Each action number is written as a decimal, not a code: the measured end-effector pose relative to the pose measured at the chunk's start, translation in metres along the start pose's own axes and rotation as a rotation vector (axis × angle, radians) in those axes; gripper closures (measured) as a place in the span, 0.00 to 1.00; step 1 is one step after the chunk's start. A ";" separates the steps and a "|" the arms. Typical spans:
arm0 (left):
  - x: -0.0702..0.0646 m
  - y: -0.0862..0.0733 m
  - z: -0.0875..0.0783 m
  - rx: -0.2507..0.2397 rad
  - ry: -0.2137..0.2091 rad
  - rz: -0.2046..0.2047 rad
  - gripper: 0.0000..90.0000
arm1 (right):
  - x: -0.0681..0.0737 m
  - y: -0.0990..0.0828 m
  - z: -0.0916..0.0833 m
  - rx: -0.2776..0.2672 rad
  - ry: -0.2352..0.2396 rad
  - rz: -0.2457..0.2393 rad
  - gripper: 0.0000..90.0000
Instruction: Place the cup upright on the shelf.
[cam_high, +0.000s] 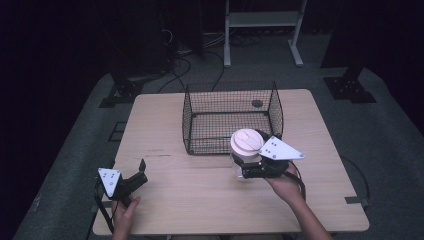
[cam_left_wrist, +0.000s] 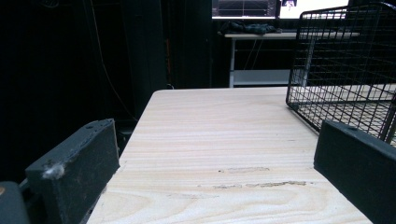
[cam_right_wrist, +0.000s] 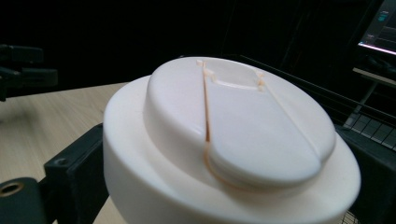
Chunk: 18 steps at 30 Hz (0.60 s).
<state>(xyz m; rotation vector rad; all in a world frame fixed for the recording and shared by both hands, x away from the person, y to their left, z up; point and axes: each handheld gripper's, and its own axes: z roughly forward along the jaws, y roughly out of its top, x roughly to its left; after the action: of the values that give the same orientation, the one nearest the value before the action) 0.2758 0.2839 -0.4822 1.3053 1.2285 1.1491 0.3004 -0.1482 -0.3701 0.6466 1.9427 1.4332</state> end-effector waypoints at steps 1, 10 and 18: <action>0.000 0.000 0.000 0.000 0.000 0.000 0.00 | -0.001 0.002 -0.001 -0.001 -0.003 -0.002 0.04; 0.000 0.000 0.000 0.000 0.000 0.000 0.00 | -0.010 0.017 -0.003 0.008 -0.010 -0.019 0.04; 0.000 0.000 0.000 0.000 0.000 0.001 0.00 | -0.019 0.031 -0.004 0.001 -0.021 -0.037 0.04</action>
<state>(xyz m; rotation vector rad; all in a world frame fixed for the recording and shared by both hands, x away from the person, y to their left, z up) 0.2758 0.2836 -0.4822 1.3059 1.2285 1.1500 0.3108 -0.1549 -0.3357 0.6207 1.9295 1.3973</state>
